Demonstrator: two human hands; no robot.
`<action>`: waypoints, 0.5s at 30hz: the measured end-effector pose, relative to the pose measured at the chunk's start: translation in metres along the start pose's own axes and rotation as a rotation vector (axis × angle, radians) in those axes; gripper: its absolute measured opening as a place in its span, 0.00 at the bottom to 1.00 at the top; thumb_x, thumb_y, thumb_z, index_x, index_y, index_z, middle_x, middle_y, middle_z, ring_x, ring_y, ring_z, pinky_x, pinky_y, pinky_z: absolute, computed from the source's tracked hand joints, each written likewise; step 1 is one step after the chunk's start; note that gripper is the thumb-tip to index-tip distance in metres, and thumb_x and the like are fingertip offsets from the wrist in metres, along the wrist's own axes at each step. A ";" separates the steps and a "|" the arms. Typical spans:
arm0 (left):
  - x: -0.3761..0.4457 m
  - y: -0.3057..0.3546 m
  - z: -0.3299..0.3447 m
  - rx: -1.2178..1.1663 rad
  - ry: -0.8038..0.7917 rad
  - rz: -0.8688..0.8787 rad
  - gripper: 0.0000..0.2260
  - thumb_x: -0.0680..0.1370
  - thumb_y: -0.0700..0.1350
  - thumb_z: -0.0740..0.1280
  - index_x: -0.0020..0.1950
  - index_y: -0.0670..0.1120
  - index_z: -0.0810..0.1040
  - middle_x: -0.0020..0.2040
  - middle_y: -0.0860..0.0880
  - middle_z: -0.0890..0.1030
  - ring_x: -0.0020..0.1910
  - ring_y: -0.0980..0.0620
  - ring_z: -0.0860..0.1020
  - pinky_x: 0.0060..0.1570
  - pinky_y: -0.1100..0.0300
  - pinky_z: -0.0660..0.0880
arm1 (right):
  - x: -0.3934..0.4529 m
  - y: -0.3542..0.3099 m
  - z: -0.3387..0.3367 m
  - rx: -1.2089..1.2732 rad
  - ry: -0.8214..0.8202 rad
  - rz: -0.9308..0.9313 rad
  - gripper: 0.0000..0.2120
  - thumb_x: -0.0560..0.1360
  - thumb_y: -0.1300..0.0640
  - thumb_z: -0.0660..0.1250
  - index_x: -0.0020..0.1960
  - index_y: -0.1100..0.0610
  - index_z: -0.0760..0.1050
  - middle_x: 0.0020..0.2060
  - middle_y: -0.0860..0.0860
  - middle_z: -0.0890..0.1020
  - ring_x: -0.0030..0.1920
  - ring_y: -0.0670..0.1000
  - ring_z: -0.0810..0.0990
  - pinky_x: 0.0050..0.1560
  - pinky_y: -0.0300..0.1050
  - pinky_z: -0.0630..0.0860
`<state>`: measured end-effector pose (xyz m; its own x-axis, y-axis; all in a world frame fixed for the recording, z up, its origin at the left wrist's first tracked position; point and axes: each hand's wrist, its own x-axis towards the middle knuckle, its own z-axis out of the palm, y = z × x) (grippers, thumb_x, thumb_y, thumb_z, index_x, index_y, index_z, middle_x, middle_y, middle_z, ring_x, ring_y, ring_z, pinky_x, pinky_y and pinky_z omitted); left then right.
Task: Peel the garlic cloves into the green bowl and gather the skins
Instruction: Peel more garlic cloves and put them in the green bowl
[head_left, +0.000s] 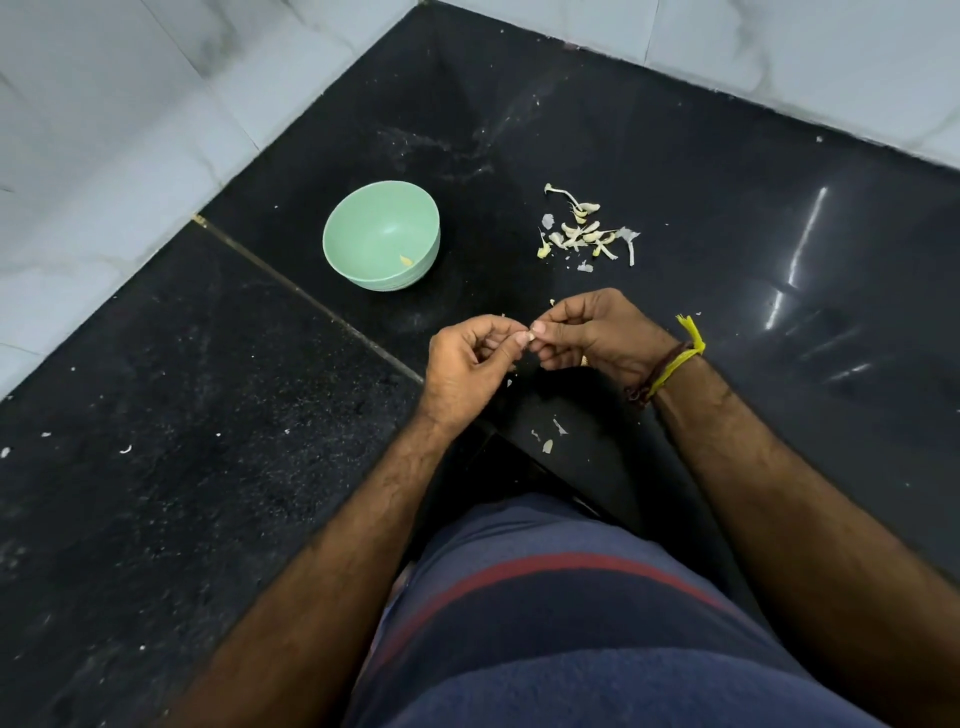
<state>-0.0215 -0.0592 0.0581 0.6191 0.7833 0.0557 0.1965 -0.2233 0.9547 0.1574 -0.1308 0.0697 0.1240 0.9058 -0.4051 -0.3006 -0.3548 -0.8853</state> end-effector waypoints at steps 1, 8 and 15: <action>0.000 0.001 -0.001 -0.017 -0.004 -0.007 0.04 0.78 0.39 0.72 0.50 0.40 0.85 0.41 0.44 0.86 0.38 0.53 0.82 0.43 0.53 0.82 | -0.001 0.000 0.000 0.009 -0.009 0.004 0.07 0.72 0.63 0.73 0.47 0.66 0.81 0.36 0.56 0.85 0.34 0.49 0.83 0.37 0.41 0.82; -0.007 0.002 -0.001 -0.036 0.019 -0.016 0.03 0.79 0.39 0.71 0.50 0.40 0.84 0.40 0.43 0.85 0.38 0.54 0.81 0.41 0.56 0.81 | -0.003 -0.001 0.002 0.035 -0.070 0.044 0.09 0.69 0.60 0.73 0.45 0.64 0.81 0.35 0.56 0.84 0.34 0.49 0.83 0.37 0.41 0.82; -0.013 0.006 -0.001 0.114 0.081 0.124 0.04 0.79 0.42 0.71 0.52 0.44 0.84 0.44 0.51 0.86 0.42 0.52 0.83 0.42 0.48 0.82 | -0.005 -0.004 0.005 0.008 -0.079 0.040 0.09 0.71 0.59 0.72 0.47 0.65 0.80 0.35 0.56 0.84 0.33 0.49 0.83 0.36 0.41 0.82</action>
<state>-0.0287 -0.0701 0.0635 0.5819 0.7886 0.1990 0.2099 -0.3821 0.9000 0.1534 -0.1329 0.0762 0.0370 0.9064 -0.4208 -0.3115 -0.3896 -0.8667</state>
